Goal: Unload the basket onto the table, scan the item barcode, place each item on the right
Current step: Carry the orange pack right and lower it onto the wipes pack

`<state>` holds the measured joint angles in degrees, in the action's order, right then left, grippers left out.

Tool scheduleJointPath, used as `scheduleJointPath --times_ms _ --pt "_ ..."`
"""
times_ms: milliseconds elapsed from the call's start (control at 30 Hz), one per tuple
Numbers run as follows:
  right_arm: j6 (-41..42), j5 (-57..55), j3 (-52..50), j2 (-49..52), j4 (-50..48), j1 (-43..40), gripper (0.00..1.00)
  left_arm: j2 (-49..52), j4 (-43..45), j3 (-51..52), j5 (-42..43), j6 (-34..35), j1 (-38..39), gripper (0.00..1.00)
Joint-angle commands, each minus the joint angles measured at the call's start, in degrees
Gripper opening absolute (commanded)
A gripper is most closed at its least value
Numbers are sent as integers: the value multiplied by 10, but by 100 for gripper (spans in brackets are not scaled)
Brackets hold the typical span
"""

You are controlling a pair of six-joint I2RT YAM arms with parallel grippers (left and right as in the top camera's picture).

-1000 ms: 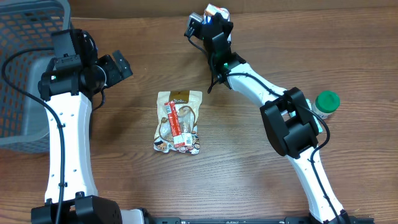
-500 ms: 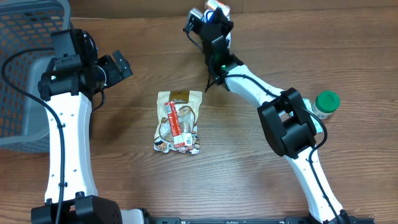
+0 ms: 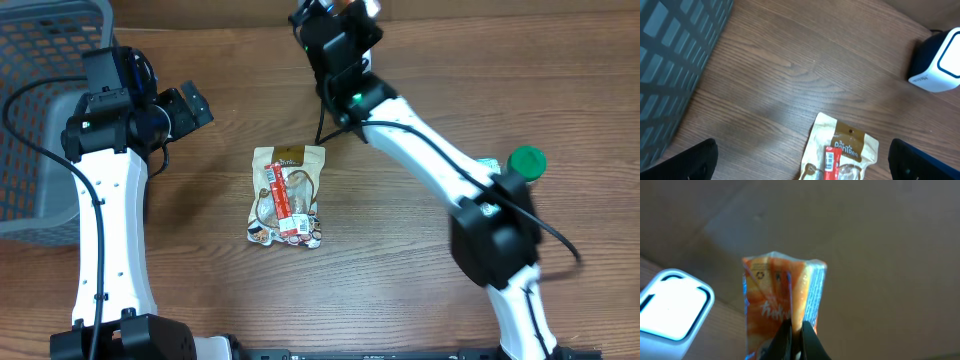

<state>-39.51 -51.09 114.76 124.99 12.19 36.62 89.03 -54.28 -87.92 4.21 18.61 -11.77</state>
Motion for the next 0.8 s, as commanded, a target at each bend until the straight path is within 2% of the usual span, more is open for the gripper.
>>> scheduleJointPath --times_ms 0,200,333,433,567,767 --pt "181 16 7 -94 103 -7 3 -13 1 -7 -2 -9 -1 100" --pt "369 172 7 -188 382 -38 3 -13 1 -7 -2 -9 -1 100" --pt "413 314 7 -205 562 -82 4 -13 1 -7 -2 -9 -1 100" --pt "415 412 -5 -194 676 -127 4 -13 1 -7 -2 -9 0 100" --pt "415 436 -79 -191 724 -176 4 -13 1 -7 -2 -9 0 100" --pt "415 430 -212 -191 668 -241 4 -13 1 -7 -2 -9 0 100"
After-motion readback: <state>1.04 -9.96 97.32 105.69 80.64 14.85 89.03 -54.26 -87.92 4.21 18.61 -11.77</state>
